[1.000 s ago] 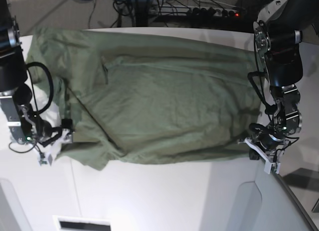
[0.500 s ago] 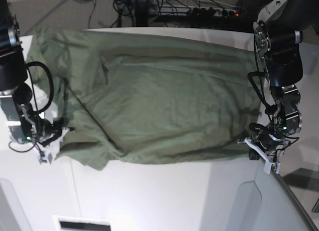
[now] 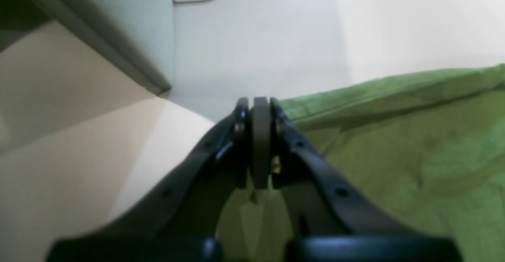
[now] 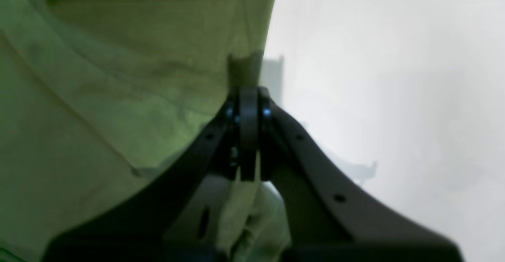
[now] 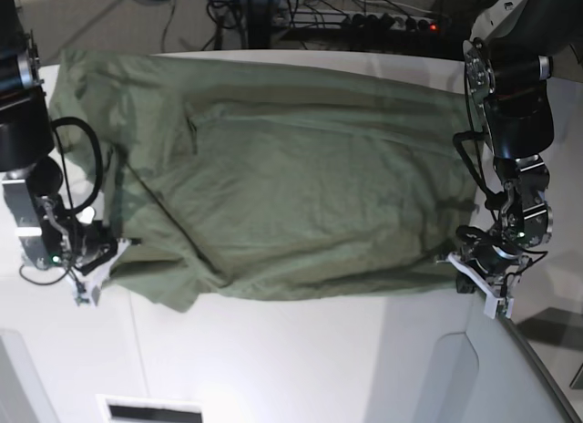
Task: Layout the t-shirt on the table in an organized manner, then fold the t-shirt properly
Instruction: 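Drag the held hem with both grippers to smooth the shirt flat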
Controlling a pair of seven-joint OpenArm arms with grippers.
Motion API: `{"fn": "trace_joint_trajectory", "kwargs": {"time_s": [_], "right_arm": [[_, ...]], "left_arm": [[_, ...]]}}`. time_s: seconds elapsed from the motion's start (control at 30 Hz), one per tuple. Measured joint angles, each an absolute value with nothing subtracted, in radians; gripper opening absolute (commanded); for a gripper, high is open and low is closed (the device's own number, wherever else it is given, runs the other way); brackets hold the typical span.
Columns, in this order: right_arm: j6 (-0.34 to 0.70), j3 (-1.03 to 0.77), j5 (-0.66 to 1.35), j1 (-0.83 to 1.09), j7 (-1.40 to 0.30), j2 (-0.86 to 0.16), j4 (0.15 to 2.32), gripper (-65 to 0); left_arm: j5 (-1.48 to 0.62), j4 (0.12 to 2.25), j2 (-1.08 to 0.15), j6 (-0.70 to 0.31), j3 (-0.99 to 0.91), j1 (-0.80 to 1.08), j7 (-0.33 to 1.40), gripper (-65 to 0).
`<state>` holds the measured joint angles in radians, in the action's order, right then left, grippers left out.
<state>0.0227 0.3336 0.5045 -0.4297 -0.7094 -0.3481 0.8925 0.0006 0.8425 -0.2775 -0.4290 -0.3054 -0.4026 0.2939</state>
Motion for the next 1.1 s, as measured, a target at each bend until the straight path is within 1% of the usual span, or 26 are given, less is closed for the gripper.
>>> {"fn": "trace_joint_trajectory", "kwargs": {"time_s": [0.17, 0.23, 0.3, 0.43, 0.53, 0.67, 0.77, 0.93, 1.1], "right_arm": [[0.035, 0.340, 0.505, -0.562, -0.643, -0.364, 0.778, -65.0], [0.089, 0.340, 0.496, -0.601, -0.618, -0.379, 0.737, -65.0], [0.150, 0.395, 0.495, -0.628, -0.608, -0.395, 0.706, -65.0], [0.196, 0.551, 0.501, -0.660, -0.547, -0.391, 0.656, -65.0], [0.199, 0.620, 0.502, -0.667, -0.490, -0.379, 0.596, -65.0], [0.202, 0.626, 0.501, -0.662, -0.403, -0.399, 0.543, -65.0], [0.203, 0.626, 0.432, -0.685, -0.388, -0.422, 0.519, -65.0], [0.203, 0.621, 0.286, -0.711, -0.314, -0.417, 0.469, -65.0], [0.210, 0.621, 0.262, -0.698, -0.289, -0.416, 0.447, -65.0]], "left_arm": [[0.003, 0.842, -0.271, -0.429, -0.300, -0.442, 0.316, -65.0], [0.001, 0.847, -0.271, -0.429, -0.300, -0.445, 0.320, -65.0], [0.001, 0.847, -0.271, -0.429, -0.300, -0.435, 0.323, -65.0], [0.004, 0.847, -0.276, -0.429, -0.301, -0.418, 0.330, -65.0], [0.004, 0.847, -0.280, -0.429, -0.305, -0.416, 0.329, -65.0], [0.004, 0.847, -0.280, -0.429, -0.307, -0.415, 0.328, -65.0], [0.004, 0.847, -0.288, -0.430, -0.300, -0.414, 0.329, -65.0], [0.003, 0.847, -0.289, -0.430, -0.300, -0.414, 0.328, -65.0], [0.004, 0.847, -0.289, -0.430, -0.300, -0.414, 0.329, -65.0]]}}
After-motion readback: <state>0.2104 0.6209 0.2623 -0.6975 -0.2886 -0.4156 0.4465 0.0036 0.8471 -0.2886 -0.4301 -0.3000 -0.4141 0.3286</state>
